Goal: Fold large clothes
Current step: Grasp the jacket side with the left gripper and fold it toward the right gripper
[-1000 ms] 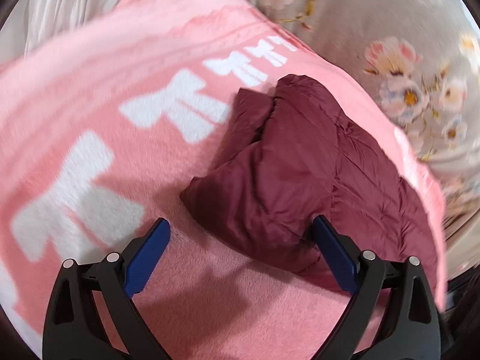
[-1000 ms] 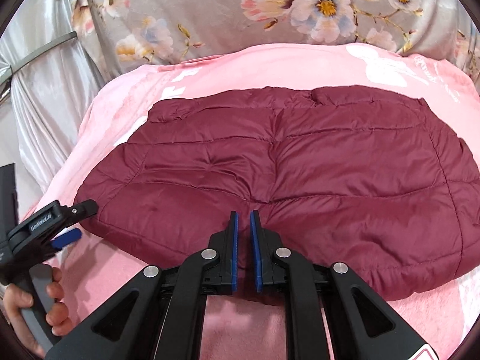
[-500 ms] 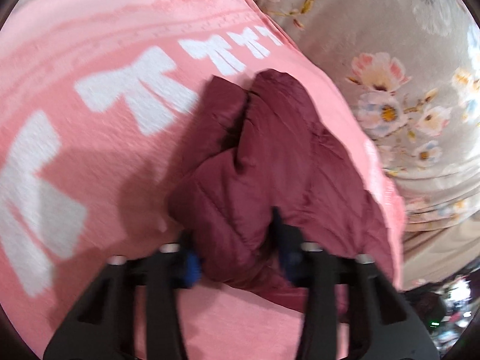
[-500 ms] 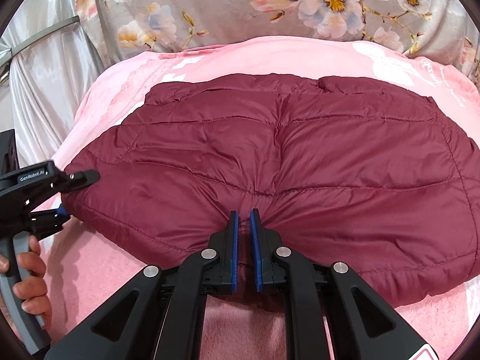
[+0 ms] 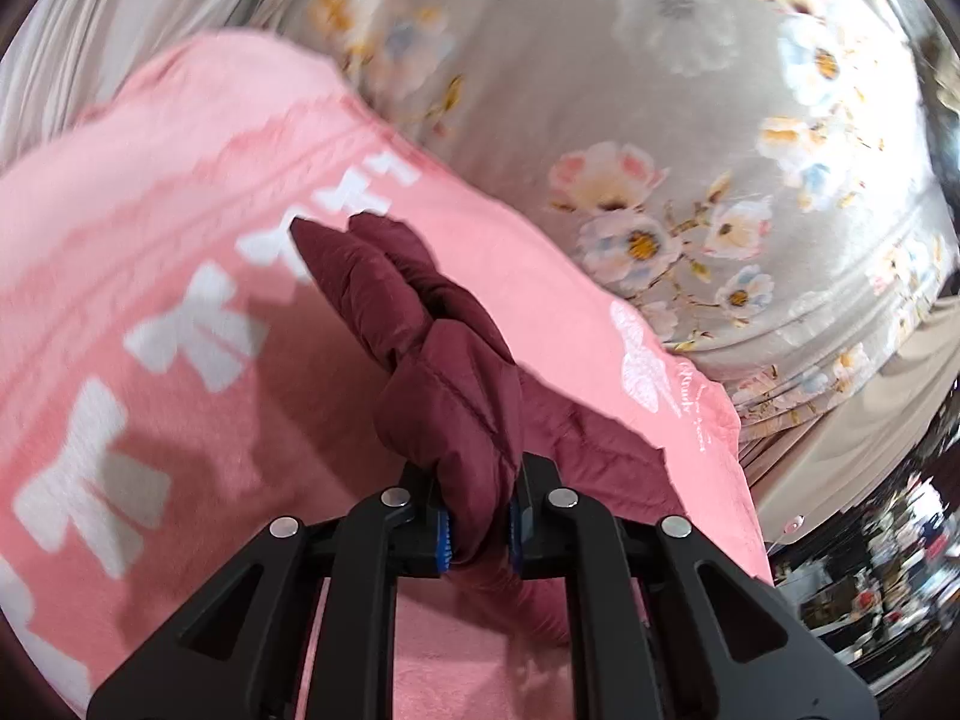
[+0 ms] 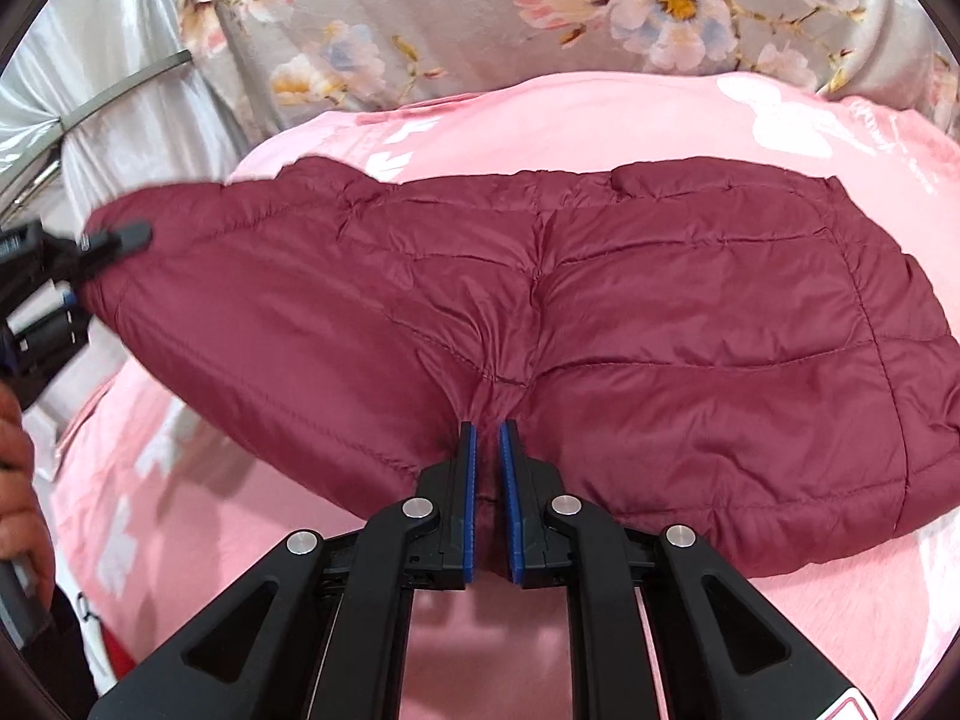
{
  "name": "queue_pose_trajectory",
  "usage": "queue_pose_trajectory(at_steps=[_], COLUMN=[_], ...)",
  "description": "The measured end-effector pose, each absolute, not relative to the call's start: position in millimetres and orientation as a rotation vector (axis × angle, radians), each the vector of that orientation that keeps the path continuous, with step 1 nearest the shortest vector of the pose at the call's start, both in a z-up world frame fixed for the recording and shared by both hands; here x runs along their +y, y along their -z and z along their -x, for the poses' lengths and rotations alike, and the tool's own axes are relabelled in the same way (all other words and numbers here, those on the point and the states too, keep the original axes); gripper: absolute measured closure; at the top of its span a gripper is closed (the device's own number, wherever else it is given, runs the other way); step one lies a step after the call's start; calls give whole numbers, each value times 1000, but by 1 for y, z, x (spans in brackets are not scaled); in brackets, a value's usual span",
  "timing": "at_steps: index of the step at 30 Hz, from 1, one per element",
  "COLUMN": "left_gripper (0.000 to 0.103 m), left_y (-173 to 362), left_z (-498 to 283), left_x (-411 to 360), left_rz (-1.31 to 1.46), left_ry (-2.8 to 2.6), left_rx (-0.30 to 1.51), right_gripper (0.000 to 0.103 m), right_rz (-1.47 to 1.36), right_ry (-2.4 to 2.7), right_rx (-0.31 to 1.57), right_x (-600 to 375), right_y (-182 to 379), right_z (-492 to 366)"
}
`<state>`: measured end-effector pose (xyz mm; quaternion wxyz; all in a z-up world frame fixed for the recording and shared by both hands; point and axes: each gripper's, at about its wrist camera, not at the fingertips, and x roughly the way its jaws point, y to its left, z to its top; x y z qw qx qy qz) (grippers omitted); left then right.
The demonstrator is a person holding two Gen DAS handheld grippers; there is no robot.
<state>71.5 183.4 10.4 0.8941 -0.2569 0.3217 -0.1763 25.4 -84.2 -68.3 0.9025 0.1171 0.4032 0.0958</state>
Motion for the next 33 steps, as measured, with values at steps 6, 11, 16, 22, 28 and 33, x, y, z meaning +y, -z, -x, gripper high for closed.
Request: queue_pose_trajectory(at_steps=[6, 11, 16, 22, 28, 33], left_gripper=[91, 91, 91, 91, 91, 91], left_y=[-58, -72, -68, -34, 10, 38], left_z=[-46, -37, -40, -43, -53, -51], left_x=[142, 86, 35, -37, -89, -113], left_rz=[385, 258, 209, 126, 59, 2], left_ry=[443, 526, 631, 713, 684, 650], left_rx=[565, 540, 581, 701, 848, 914], right_gripper=[92, 93, 92, 92, 91, 91], right_rz=[-265, -284, -416, -475, -449, -447], right_ry=[-325, -327, -201, 0, 124, 149], right_rx=[863, 853, 827, 838, 860, 867], right_x=[-46, -58, -129, -197, -224, -236], right_y=[79, 68, 53, 56, 56, 57], right_z=[-28, -20, 9, 44, 66, 74])
